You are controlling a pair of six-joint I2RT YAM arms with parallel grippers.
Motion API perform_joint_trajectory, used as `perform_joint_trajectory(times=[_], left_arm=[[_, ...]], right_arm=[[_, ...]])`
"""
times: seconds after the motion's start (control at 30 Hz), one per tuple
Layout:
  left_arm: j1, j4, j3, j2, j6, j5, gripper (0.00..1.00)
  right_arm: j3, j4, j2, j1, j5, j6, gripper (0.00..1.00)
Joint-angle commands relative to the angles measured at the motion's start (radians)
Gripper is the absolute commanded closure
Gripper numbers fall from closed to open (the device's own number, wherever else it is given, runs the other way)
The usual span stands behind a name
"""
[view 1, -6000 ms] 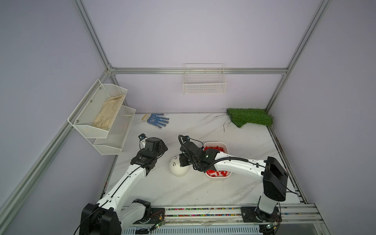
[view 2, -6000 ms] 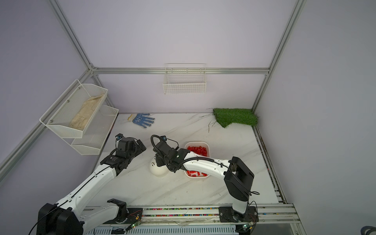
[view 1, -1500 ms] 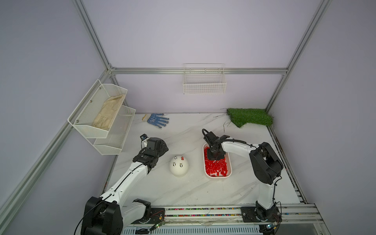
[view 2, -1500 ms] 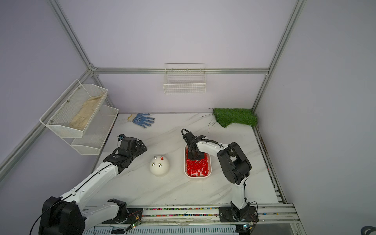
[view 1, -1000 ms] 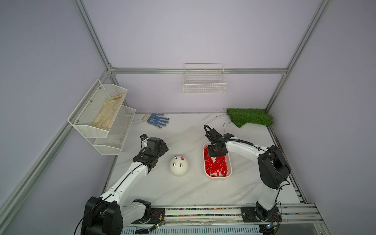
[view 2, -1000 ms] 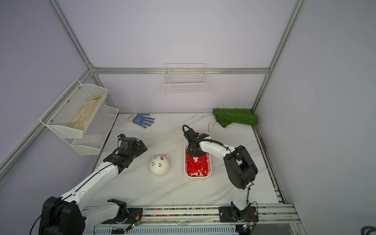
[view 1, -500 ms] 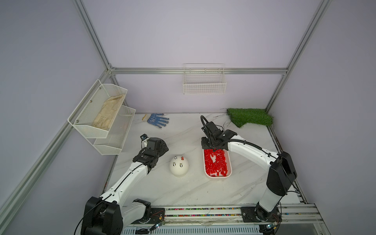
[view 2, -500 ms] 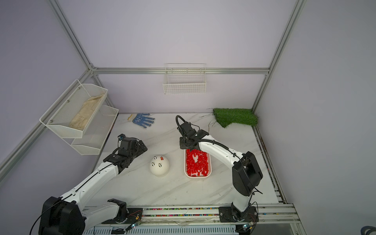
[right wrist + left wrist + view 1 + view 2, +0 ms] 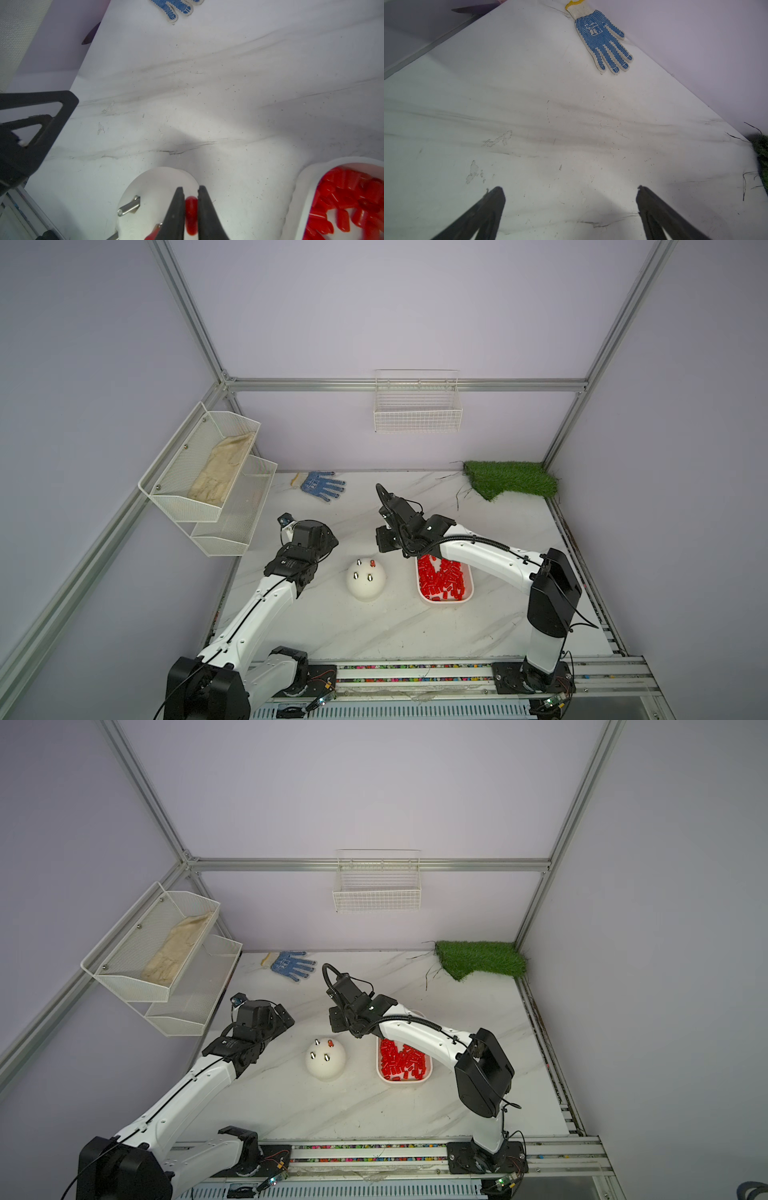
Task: Cover the protruding screws with screw protection sleeves
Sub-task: Attach the screw protection sleeve to the screw.
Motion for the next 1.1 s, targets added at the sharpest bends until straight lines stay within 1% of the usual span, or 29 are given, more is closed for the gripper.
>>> perform_joint_trajectory(times=[0.0, 0.2, 0.4, 0.73, 1.07], left_arm=[[0.016, -0.004, -0.022, -0.033, -0.008, -0.025, 0.00], [0.041, -0.011, -0.034, -0.050, -0.008, -0.027, 0.00], [0.063, -0.013, -0.049, -0.072, -0.010, -0.028, 0.00], [0.089, -0.008, -0.067, -0.084, -0.011, -0.011, 0.00], [0.091, 0.008, -0.073, -0.074, -0.016, 0.004, 0.00]], right_arm=[[-0.009, 0.125, 0.003, 0.020, -0.019, 0.030, 0.85], [-0.005, 0.210, 0.049, 0.074, -0.036, 0.046, 0.85], [0.009, 0.251, 0.097, 0.110, -0.049, 0.065, 0.85], [0.021, 0.236, 0.101, 0.122, -0.049, 0.069, 0.85], [0.043, 0.201, 0.088, 0.122, -0.005, 0.047, 0.85]])
